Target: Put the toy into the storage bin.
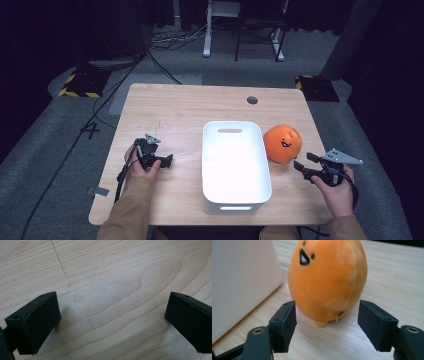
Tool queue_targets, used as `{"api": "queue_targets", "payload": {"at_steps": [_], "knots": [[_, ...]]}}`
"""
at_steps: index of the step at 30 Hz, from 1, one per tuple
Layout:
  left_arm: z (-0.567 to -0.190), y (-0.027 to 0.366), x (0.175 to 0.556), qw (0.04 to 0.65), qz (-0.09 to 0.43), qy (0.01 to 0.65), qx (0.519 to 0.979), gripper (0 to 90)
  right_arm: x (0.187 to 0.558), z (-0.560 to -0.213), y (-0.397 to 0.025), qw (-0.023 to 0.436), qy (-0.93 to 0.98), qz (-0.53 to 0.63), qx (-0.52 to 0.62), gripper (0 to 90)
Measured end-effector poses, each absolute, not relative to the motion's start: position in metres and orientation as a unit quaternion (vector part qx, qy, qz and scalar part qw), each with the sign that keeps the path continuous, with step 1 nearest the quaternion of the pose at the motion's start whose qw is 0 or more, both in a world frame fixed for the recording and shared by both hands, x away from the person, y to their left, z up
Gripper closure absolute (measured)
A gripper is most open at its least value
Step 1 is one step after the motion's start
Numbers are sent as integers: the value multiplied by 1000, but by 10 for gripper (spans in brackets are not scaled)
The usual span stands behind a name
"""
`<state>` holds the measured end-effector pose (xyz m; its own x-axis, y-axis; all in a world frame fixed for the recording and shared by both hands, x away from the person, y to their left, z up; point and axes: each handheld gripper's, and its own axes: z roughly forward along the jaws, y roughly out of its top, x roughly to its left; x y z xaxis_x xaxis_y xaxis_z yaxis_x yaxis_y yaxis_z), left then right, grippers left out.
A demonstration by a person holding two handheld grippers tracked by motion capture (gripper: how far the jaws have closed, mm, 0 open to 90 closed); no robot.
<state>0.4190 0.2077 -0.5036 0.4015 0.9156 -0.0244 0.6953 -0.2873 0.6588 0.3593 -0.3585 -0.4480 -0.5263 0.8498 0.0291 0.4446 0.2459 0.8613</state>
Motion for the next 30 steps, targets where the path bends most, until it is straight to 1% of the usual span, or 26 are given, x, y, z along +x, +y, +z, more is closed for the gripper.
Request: {"api": "queue_targets", "payload": {"at_steps": [2, 3, 5, 12, 15, 20, 30], "knots": [[-504, 208, 419, 301, 183, 515, 781, 2, 359, -441, -358, 232, 761, 440, 416, 362], [-504, 208, 419, 301, 183, 515, 781, 2, 359, -441, -358, 232, 761, 440, 416, 362], [-504, 208, 419, 301, 183, 516, 781, 2, 360, -434, -356, 223, 758, 452, 414, 389], [-504, 207, 419, 302, 182, 516, 781, 3, 365, -410, -353, 226, 753, 476, 394, 428], [-504, 207, 419, 301, 183, 516, 781, 3, 368, -404, -352, 231, 755, 477, 387, 447], [-504, 207, 418, 300, 183, 515, 781, 6, 375, -398, -350, 225, 754, 482, 385, 486], [-503, 206, 418, 300, 184, 516, 781, 6, 398, -393, -346, 223, 753, 494, 373, 498]]}}
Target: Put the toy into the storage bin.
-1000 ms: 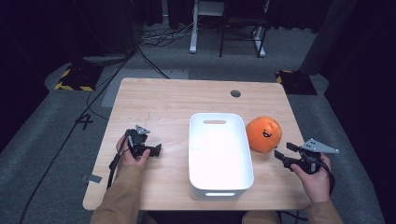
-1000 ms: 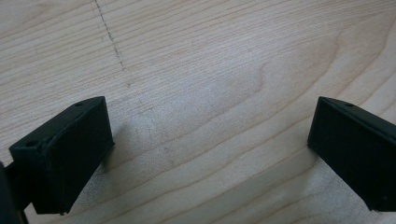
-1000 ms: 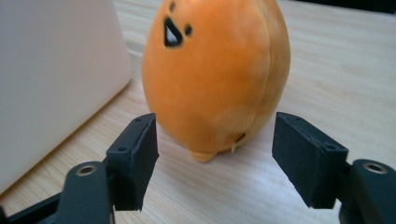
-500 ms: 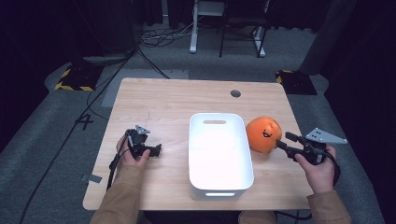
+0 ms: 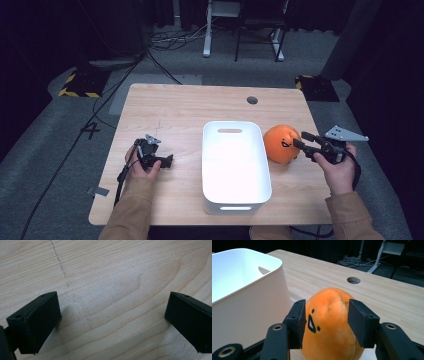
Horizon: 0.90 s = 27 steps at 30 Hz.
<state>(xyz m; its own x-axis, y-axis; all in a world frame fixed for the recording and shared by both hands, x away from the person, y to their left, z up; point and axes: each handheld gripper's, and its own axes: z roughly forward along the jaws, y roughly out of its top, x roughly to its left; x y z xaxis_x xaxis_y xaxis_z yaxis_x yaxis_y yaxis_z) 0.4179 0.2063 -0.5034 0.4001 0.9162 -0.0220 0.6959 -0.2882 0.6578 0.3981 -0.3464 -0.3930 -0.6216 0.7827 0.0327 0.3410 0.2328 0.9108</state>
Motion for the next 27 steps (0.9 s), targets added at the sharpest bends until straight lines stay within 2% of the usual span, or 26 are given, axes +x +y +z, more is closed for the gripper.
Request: {"api": "queue_targets", "payload": {"at_steps": [12, 14, 15, 16, 17, 18, 19, 27], "knots": [[-504, 205, 417, 300, 184, 515, 782, 6, 434, -408, -343, 208, 757, 495, 373, 519], [-504, 205, 417, 300, 184, 515, 782, 6, 440, -414, -344, 200, 753, 498, 379, 560], [-504, 205, 417, 300, 184, 515, 782, 6, 442, -416, -345, 186, 751, 506, 382, 632], [-504, 205, 417, 300, 184, 515, 782, 6, 442, -416, -345, 186, 751, 506, 382, 632], [-504, 205, 417, 300, 184, 515, 782, 5, 442, -416, -345, 173, 750, 510, 383, 717], [-504, 205, 417, 301, 183, 515, 782, 5, 442, -416, -345, 173, 750, 510, 383, 717], [-504, 205, 417, 301, 182, 514, 782, 5, 441, -414, -346, 176, 755, 506, 378, 772], [-504, 205, 417, 302, 181, 513, 783, 5, 435, -405, -347, 180, 756, 514, 364, 812]]}}
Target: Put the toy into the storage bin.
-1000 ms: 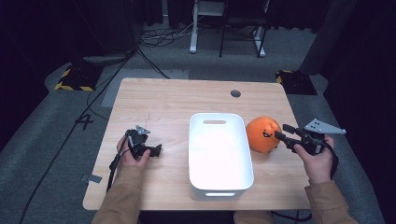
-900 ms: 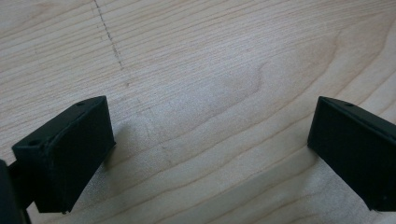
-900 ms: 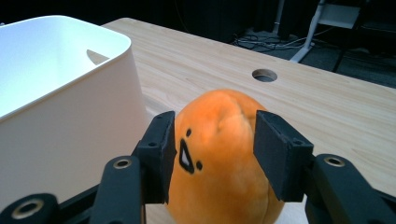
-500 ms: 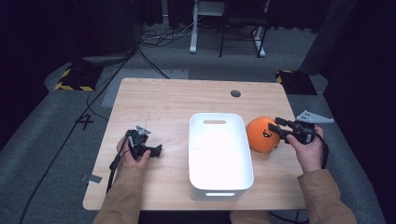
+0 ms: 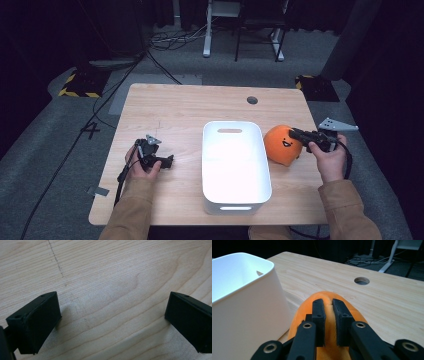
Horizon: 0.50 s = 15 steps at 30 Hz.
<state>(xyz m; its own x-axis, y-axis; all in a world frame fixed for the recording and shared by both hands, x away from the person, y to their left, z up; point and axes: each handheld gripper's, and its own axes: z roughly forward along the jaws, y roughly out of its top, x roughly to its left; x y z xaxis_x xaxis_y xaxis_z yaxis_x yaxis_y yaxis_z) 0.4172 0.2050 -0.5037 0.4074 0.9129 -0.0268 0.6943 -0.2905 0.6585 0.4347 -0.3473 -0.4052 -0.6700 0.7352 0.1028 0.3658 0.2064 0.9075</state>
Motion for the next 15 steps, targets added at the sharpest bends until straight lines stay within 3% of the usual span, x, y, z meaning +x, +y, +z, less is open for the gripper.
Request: {"api": "queue_targets", "payload": {"at_steps": [15], "knots": [[-504, 205, 417, 302, 181, 513, 783, 5, 416, -362, -360, 160, 769, 536, 309, 813]]}}
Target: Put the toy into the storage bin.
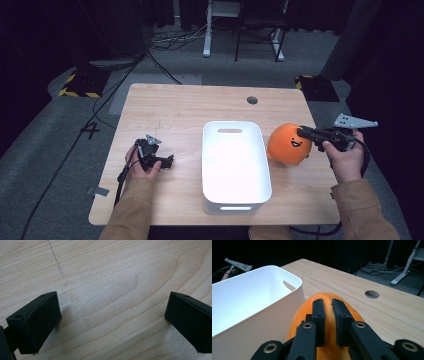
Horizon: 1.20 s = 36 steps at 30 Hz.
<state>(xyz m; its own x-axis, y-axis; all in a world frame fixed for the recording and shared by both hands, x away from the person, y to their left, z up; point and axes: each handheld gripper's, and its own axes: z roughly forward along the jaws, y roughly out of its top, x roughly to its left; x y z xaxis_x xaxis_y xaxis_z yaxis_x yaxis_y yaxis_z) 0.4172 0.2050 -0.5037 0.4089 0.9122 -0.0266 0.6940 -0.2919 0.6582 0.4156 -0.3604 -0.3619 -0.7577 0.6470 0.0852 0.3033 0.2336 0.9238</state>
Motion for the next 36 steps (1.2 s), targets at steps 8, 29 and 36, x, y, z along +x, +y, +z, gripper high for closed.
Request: {"api": "queue_targets", "payload": {"at_steps": [8, 29, 36], "knots": [[-504, 205, 417, 302, 181, 513, 783, 5, 407, -342, -363, 154, 769, 549, 290, 813], [-504, 205, 417, 302, 180, 513, 783, 5, 402, -310, -375, 142, 746, 595, 263, 817], [-504, 205, 417, 302, 180, 513, 783, 5, 401, -297, -370, 151, 743, 599, 257, 817]]}}
